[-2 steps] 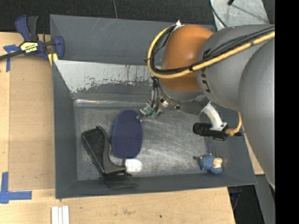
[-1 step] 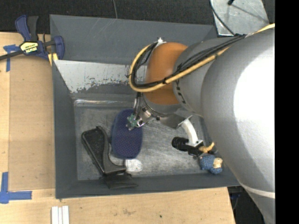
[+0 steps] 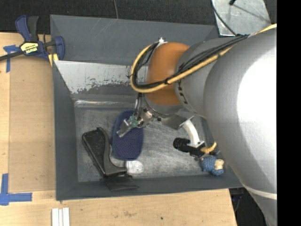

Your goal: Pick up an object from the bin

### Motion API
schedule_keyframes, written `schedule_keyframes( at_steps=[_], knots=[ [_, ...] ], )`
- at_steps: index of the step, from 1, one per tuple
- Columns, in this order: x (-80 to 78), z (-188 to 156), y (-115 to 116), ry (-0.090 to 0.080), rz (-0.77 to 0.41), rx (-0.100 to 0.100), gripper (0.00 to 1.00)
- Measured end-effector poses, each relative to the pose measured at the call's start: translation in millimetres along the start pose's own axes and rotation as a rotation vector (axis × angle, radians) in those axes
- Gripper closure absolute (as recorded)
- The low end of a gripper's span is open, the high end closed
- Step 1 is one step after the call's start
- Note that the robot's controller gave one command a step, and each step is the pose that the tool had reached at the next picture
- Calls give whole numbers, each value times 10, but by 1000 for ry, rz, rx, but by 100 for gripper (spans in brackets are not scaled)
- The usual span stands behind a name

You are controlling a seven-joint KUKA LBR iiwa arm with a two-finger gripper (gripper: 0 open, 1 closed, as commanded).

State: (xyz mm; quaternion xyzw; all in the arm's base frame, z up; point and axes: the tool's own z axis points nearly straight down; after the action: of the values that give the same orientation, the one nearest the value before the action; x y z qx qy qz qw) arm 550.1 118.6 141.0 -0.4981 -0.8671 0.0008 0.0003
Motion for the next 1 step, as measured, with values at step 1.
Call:
schedule_keyframes(
  at_steps=[1],
  knots=[
    [-105,616,270,5,51,1,0]
  ],
)
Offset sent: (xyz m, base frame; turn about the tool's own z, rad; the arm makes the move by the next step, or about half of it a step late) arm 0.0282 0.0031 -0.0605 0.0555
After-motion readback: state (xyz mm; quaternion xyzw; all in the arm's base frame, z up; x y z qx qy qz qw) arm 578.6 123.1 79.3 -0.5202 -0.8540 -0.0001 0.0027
